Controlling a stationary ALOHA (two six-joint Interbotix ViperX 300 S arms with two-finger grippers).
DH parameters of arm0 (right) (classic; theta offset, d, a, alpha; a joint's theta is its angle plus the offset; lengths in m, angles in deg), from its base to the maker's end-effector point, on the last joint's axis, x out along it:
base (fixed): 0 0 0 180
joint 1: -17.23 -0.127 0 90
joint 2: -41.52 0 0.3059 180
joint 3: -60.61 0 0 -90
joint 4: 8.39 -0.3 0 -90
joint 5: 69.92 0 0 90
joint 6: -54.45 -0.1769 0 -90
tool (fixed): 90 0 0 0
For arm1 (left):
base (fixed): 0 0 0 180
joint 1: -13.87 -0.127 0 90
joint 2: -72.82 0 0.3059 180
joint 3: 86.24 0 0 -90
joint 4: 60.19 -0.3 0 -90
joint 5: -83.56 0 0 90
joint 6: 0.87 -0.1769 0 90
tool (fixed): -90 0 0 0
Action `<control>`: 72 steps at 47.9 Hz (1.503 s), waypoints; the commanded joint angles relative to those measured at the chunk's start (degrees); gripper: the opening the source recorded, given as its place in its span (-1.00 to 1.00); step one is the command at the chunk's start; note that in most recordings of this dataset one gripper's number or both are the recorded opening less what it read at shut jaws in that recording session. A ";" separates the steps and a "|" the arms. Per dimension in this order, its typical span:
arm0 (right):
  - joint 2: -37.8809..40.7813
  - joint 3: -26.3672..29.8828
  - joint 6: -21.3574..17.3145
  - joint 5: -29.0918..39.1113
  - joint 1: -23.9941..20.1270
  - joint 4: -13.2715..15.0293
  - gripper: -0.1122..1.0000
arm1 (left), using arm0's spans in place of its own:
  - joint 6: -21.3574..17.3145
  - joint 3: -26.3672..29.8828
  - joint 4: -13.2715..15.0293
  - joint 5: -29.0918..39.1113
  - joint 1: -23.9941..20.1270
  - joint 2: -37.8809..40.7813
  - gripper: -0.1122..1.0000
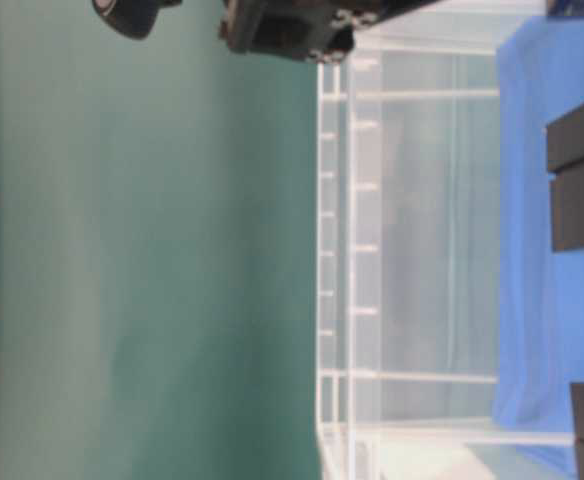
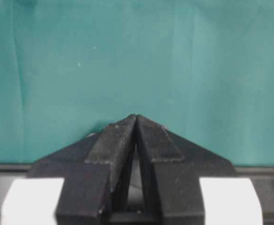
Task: Take the box out of the case with the right arm.
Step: 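Carry the held box forward and lower it onto the cloth right of the others, then open the right gripper and withdraw it to the upper right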
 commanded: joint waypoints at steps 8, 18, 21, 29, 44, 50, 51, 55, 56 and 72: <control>-1.05 1.05 0.00 0.44 0.09 -0.09 0.79 | 0.00 1.05 -0.18 -0.35 0.00 0.18 -0.76; -1.14 1.76 0.09 0.53 0.09 -0.09 0.79 | 0.00 1.05 -0.18 -0.35 0.00 0.18 -0.76; -1.32 2.46 0.26 0.88 0.09 -0.09 0.79 | 0.00 1.05 -0.18 -0.35 0.00 0.18 -0.76; -2.99 6.50 1.41 6.33 0.09 0.00 0.79 | 0.00 1.05 -0.18 -0.35 0.00 0.18 -0.76; -5.10 16.96 6.15 23.20 0.18 0.88 0.78 | 0.09 1.14 -0.18 -0.35 0.00 0.18 -0.76; -5.10 21.09 7.12 28.48 0.18 2.02 0.78 | 0.09 1.14 -0.18 -0.35 -0.09 0.18 -0.76; -5.10 21.53 7.21 28.92 0.26 2.29 0.78 | 0.09 1.14 -0.18 -0.35 -0.09 0.18 -0.76; -5.10 22.41 7.47 29.36 0.26 2.99 0.78 | 0.09 1.14 -0.18 -0.35 0.00 0.18 -0.76; -5.10 22.41 7.47 29.36 0.26 3.08 0.78 | 0.00 1.05 -0.18 -0.35 0.00 0.18 -0.76; -6.68 20.13 7.38 28.48 0.09 2.81 0.77 | 0.00 1.14 -0.18 -0.35 -0.18 0.18 -0.76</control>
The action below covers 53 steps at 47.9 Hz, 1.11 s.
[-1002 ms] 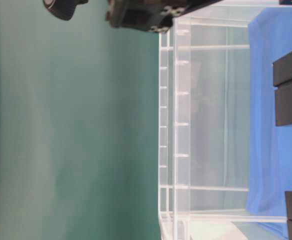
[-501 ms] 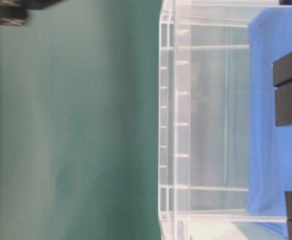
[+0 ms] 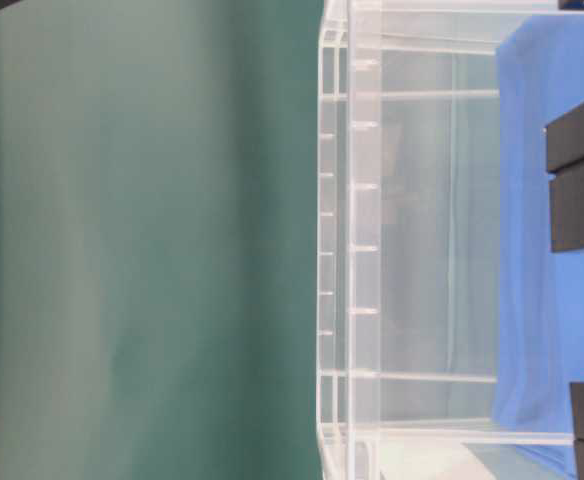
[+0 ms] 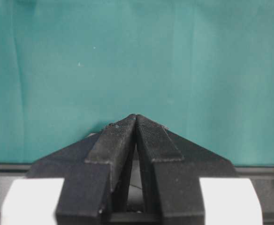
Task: Take the box out of the case with the right arm.
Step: 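Open the right gripper and withdraw it to the upper right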
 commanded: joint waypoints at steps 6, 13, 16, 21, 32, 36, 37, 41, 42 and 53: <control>-6.33 -4.57 -0.88 -3.08 -0.79 -0.09 0.77 | 0.00 1.14 -0.18 -0.35 -0.18 0.26 -0.76; -10.81 -9.76 -2.20 -4.92 -1.58 -0.26 0.77 | 0.00 1.14 -0.18 -0.35 -0.18 0.26 -0.76; -12.66 -11.87 -2.81 -4.83 -1.93 -0.26 0.77 | 0.00 1.14 -0.18 -0.35 -0.18 0.26 -0.76; -16.35 -15.47 -3.60 -3.96 -2.99 -0.35 0.77 | 0.00 1.14 -0.18 -0.35 -0.18 0.26 -0.76; -23.38 -21.18 -6.59 -0.09 -5.80 -1.76 0.77 | 0.00 1.14 -0.18 -0.09 -0.18 0.26 -0.76; -25.05 -22.32 -7.65 1.05 -6.68 -2.29 0.77 | 0.00 1.14 -0.18 0.09 -0.18 0.26 -0.76; -25.31 -22.59 -7.73 1.14 -6.77 -2.29 0.77 | 0.00 1.14 -0.18 0.09 -0.18 0.26 -0.76; -26.02 -23.20 -7.47 1.32 -6.86 -2.29 0.77 | -0.09 1.14 -0.18 0.09 -0.18 0.18 -0.76; -26.10 -23.29 -7.38 1.32 -6.77 -2.20 0.77 | -0.09 1.14 -0.18 0.18 -0.18 0.18 -0.76; -26.02 -23.29 -6.94 1.14 -5.71 -1.67 0.77 | -0.09 1.14 -0.18 0.18 -0.18 0.26 -0.76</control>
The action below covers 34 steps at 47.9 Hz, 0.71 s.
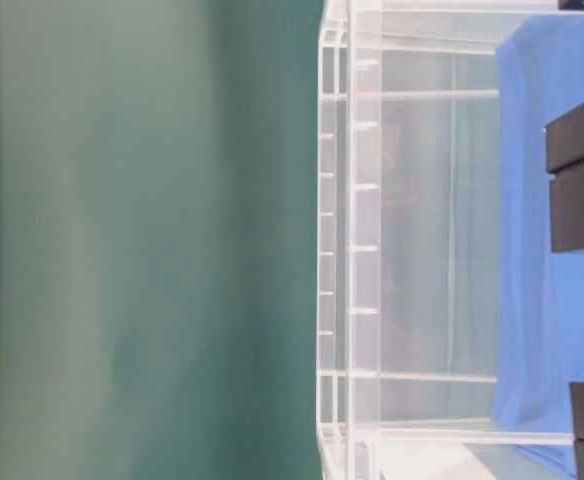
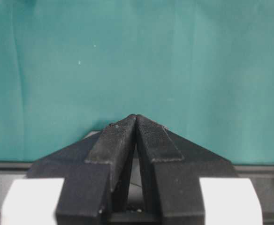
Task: Take the box out of the case with the right arm.
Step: 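Open the right gripper and withdraw it to the upper right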
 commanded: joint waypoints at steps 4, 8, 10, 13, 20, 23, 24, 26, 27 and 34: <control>-0.62 0.44 1.14 0.26 1.93 0.35 0.77 | 0.00 1.05 -0.09 -0.26 -0.09 0.18 -0.76; -0.97 0.18 3.96 0.18 4.57 0.79 0.77 | 0.00 1.14 -0.09 -0.18 -0.09 0.09 -0.76; -1.32 -0.09 5.80 0.18 6.24 0.97 0.77 | 0.00 1.14 0.00 -0.18 -0.09 0.09 -0.76; -2.02 -0.53 9.14 -0.09 9.40 1.32 0.77 | 0.00 1.14 -0.09 -0.18 -0.09 0.18 -0.76; -3.69 -1.76 19.51 -2.11 19.16 1.85 0.77 | 0.00 1.14 -0.09 -0.18 -0.09 0.09 -0.76; -4.04 -2.20 23.73 -3.16 23.29 1.76 0.77 | 0.00 1.14 -0.09 -0.18 -0.09 0.18 -0.76; -4.13 -2.29 25.22 -3.60 24.70 1.85 0.77 | 0.00 1.05 -0.09 -0.18 -0.09 0.18 -0.76; -4.31 -2.46 28.12 -4.31 27.33 1.85 0.77 | 0.00 1.05 -0.09 -0.18 -0.09 0.09 -0.76; -4.39 -2.46 29.62 -4.66 28.65 1.85 0.77 | 0.00 1.14 -0.09 -0.18 -0.09 0.09 -0.76; -4.22 -2.64 38.41 -7.65 37.00 1.76 0.77 | 0.00 1.05 -0.09 -0.26 -0.09 0.18 -0.76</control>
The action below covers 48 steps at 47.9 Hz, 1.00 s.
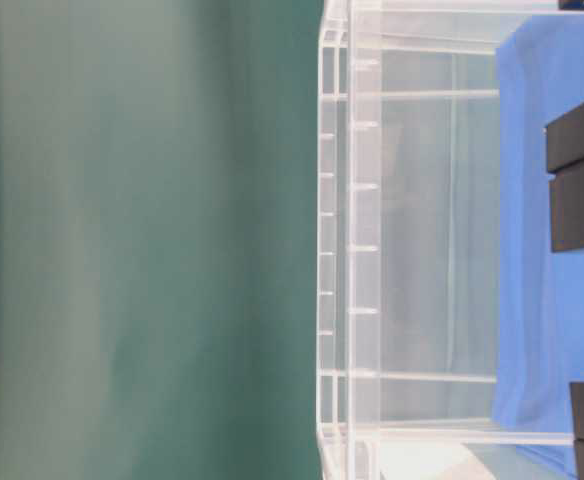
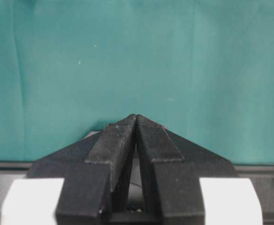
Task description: Take the box out of the case with the right arm.
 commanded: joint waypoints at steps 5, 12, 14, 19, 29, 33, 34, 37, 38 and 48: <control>-0.26 0.62 6.06 -2.37 7.12 -0.09 0.77 | 0.09 1.14 -0.18 -0.18 -0.18 0.18 -0.76; -0.18 0.62 8.26 -3.43 9.58 -0.44 0.77 | 0.09 1.05 -0.18 -0.26 -0.18 0.18 -0.76; -0.18 0.62 8.26 -3.60 9.58 -0.44 0.77 | 0.18 1.14 -0.09 -0.18 -0.18 0.18 -0.76; -0.18 0.53 8.26 -3.60 9.49 -0.62 0.77 | 0.18 1.14 -0.18 -0.18 -0.18 0.26 -0.76; -0.18 0.53 8.26 -3.60 9.58 -1.23 0.77 | 0.18 1.14 -0.18 -0.18 -0.18 0.26 -0.76; -0.18 0.53 8.26 -3.60 9.58 -1.67 0.77 | 0.18 1.14 -0.18 -0.18 -0.18 0.26 -0.76; -0.18 0.53 8.26 -3.60 9.49 -1.67 0.77 | 0.18 1.14 -0.18 -0.18 -0.18 0.18 -0.76; -0.18 0.53 8.26 -3.60 9.49 -1.76 0.77 | 0.18 1.05 -0.18 -0.18 -0.18 0.18 -0.76; -0.18 0.53 8.26 -3.60 9.49 -1.76 0.77 | 0.18 1.05 -0.18 -0.18 -0.18 0.18 -0.76; -0.18 0.53 8.26 -3.60 9.49 -1.76 0.77 | 0.18 1.14 -0.18 -0.18 -0.18 0.18 -0.76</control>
